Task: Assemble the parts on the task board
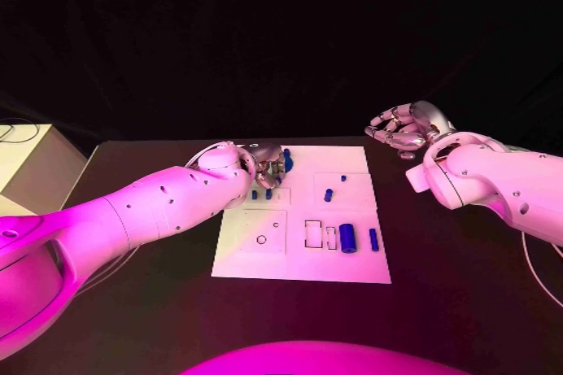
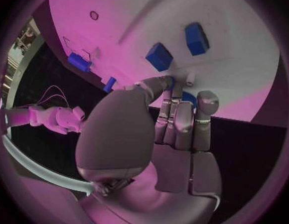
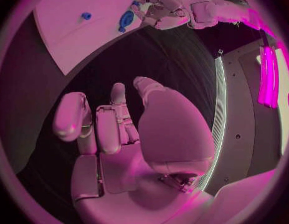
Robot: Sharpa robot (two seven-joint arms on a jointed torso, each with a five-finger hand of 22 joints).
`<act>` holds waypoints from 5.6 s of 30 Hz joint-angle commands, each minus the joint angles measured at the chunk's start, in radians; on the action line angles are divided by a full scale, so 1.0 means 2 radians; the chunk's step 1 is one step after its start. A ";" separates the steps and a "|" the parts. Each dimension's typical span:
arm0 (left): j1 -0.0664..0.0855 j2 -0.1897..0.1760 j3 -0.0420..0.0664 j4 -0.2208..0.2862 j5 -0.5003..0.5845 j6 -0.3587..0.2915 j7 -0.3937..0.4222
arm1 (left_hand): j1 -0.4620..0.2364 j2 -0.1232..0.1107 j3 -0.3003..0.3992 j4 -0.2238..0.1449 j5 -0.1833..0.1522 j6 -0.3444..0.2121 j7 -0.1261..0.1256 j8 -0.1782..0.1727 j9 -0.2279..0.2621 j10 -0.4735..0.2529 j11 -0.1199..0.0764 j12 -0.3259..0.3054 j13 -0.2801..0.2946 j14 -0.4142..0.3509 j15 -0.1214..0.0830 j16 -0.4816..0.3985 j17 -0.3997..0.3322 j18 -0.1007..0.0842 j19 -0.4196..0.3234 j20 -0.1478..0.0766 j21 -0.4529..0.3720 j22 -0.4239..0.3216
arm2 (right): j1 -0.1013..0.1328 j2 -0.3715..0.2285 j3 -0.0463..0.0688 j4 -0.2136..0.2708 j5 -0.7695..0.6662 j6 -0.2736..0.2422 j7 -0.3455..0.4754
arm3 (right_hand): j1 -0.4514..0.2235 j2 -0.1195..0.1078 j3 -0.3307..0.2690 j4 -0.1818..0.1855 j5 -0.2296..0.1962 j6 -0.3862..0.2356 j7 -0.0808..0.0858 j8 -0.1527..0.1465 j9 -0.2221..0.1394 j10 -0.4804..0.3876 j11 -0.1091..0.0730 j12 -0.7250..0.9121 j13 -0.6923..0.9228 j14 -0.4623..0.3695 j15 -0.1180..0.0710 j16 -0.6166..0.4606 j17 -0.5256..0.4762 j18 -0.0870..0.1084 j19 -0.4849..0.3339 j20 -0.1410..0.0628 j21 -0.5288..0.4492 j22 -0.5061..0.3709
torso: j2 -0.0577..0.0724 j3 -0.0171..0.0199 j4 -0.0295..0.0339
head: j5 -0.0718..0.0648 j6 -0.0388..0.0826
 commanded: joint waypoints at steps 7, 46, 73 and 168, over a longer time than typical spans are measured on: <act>0.000 -0.007 0.000 0.012 0.020 -0.040 0.027 | -0.005 0.003 0.003 -0.004 -0.001 0.005 0.001 -0.005 0.000 0.010 -0.001 -0.011 -0.002 0.007 -0.001 0.004 0.003 -0.007 0.005 0.000 0.005 0.004 | 0.000 -0.001 0.000 0.001 -0.004 0.001 0.005 | -0.004 -0.002 0.004 0.000 0.003 0.000 0.003 -0.001 0.001 0.000 -0.003 -0.003 -0.001 0.010 -0.004 -0.002 0.001 0.003 0.004 -0.001 0.000 0.001 | 0.000 -0.0002 -0.0005 | -0.001 0.000; 0.000 -0.056 0.024 0.034 0.037 0.009 0.024 | -0.013 0.001 0.001 -0.005 -0.002 0.008 0.001 -0.011 -0.001 0.017 0.000 -0.026 -0.003 0.001 0.001 -0.001 -0.010 -0.006 0.000 0.000 0.002 -0.001 | 0.000 -0.002 0.000 -0.002 -0.003 0.001 0.004 | -0.005 -0.002 0.004 0.000 0.003 0.001 0.003 0.000 0.001 0.000 -0.003 -0.004 -0.002 0.010 -0.004 -0.003 0.000 0.003 0.004 -0.001 0.000 0.001 | 0.000 -0.0005 0.0004 | 0.002 0.003; 0.000 -0.053 0.022 0.033 0.039 0.040 0.012 | -0.014 0.002 0.001 -0.005 -0.002 0.009 0.000 -0.013 -0.001 0.018 -0.001 -0.029 -0.002 0.000 0.000 -0.001 -0.011 -0.006 -0.002 0.000 0.001 -0.002 | 0.000 -0.002 0.000 -0.003 -0.003 0.000 0.005 | -0.006 -0.003 0.005 -0.001 0.003 0.001 0.003 0.000 0.002 0.001 -0.003 -0.005 -0.004 0.009 -0.004 -0.004 -0.002 0.004 0.004 -0.001 -0.002 0.000 | 0.000 -0.0008 0.0008 | 0.004 0.001; -0.001 -0.046 0.005 0.025 0.030 0.036 -0.006 | -0.032 -0.014 -0.009 -0.007 -0.008 -0.051 0.002 -0.072 -0.017 0.016 0.001 -0.069 0.008 -0.029 0.003 -0.010 -0.052 -0.001 -0.024 0.004 -0.022 -0.027 | 0.000 -0.004 0.000 -0.005 -0.002 -0.010 0.005 | -0.009 -0.007 0.010 -0.001 0.004 -0.006 0.005 -0.003 0.005 -0.007 -0.001 -0.017 -0.016 0.007 -0.002 -0.010 -0.005 0.005 0.002 0.000 -0.013 -0.006 | 0.000 -0.0008 0.0008 | 0.000 0.000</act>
